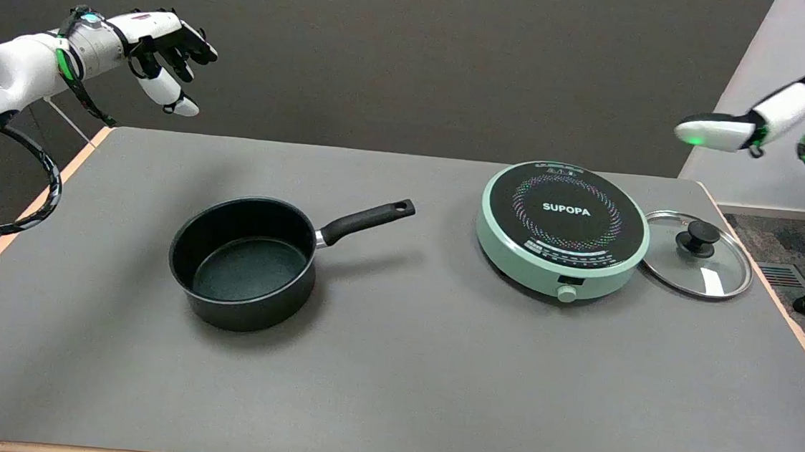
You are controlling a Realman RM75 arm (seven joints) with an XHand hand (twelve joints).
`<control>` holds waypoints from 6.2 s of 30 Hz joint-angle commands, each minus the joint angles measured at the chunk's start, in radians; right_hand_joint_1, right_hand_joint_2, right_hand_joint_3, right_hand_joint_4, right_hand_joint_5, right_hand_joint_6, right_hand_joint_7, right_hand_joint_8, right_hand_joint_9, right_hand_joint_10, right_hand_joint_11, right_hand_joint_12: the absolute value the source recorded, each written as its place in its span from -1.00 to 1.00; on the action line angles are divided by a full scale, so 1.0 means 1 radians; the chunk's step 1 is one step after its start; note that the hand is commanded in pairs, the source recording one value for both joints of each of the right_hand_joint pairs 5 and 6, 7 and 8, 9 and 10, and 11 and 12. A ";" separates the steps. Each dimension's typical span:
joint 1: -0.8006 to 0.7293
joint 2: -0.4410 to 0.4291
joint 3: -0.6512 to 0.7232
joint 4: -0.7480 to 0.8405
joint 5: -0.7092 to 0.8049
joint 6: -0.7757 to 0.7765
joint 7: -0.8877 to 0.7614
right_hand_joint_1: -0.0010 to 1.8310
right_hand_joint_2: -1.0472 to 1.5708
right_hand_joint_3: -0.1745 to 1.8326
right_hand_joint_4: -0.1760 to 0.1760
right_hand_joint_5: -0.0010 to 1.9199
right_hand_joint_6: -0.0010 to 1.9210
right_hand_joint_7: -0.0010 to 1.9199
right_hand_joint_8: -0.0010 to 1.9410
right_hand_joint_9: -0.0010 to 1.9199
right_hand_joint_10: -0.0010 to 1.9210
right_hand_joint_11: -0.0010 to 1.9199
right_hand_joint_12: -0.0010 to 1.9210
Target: Pick up the pot.
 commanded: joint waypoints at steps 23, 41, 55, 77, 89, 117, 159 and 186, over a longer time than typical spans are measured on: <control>0.705 -0.327 -0.977 0.164 0.593 -0.296 -1.386 0.31 -0.53 -0.07 -1.00 -0.95 -0.95 -0.95 -0.95 -0.95 -0.95 -0.95 -0.95; 0.651 -0.464 -1.098 0.155 0.612 -0.164 -1.580 0.34 -0.58 -0.01 -1.00 -0.95 -0.95 -0.95 -0.95 -0.95 -0.95 -0.95 -0.95; 0.645 -0.553 -1.159 0.085 0.639 -0.138 -1.673 0.36 -0.58 -0.03 -1.00 -0.95 -0.95 -0.95 -0.95 -0.95 -0.95 -0.95 -0.95; 0.546 -0.636 -1.261 -0.126 0.437 -0.002 -1.861 0.39 -0.64 0.07 -1.00 -0.95 -0.95 -0.95 -0.95 -0.95 -0.95 -0.95 -0.95; 0.603 -0.631 -1.240 -0.269 0.390 -0.055 -1.853 0.40 -0.67 0.13 -0.96 -0.94 -0.94 -0.94 -0.94 -0.94 -0.94 -0.94 -0.94; 0.841 -0.719 -1.264 -0.593 0.307 -0.198 -1.848 0.39 -0.50 -0.20 0.09 -0.75 -0.75 -0.75 -0.75 -0.75 -0.75 -0.75 -0.75; 0.971 -0.756 -1.253 -0.874 0.317 -0.185 -1.676 0.26 -0.56 0.09 1.00 -0.90 -0.90 -0.90 -0.90 -0.90 -0.90 -0.90 -0.90; 1.033 -0.756 -1.254 -0.899 0.309 -0.186 -1.611 0.23 0.22 -0.23 -0.40 0.71 0.71 0.71 0.69 0.71 0.71 0.71 0.71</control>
